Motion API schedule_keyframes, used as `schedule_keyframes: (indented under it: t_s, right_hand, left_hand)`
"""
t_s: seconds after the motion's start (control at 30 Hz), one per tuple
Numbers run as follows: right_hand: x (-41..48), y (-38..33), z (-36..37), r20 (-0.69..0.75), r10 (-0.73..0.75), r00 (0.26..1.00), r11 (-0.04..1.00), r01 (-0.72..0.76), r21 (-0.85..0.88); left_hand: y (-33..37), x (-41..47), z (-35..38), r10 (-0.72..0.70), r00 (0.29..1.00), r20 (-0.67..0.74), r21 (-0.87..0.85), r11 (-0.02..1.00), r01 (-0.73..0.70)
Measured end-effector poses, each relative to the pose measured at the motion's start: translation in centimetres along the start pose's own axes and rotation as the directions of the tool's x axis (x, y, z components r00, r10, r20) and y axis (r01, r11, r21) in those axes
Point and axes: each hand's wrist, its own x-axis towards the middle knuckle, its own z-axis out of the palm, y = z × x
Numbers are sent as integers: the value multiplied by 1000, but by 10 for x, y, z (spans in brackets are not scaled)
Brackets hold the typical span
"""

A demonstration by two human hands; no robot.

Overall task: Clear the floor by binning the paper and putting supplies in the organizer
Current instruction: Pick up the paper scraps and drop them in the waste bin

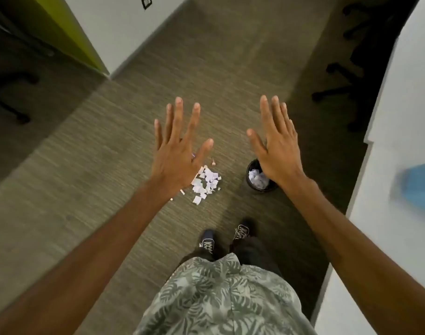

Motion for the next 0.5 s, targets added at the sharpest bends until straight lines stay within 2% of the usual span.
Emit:
schedule_keyframes:
  t_s: [0.1,0.3,0.5]
  right_hand:
    - [21,-4,24,87,-26,996,999,28,-27]
    - [62,13,71,242,-109,964,994,108,21]
    - [97,48,121,387,-205,899,979,182,96]
  left_hand:
    - [-21,2,8,-84,996,43,51,995,82]
    - [-49,8,42,-202,973,113,34,979,200]
    - [-61,23,87,-327,931,163,54,945,322]
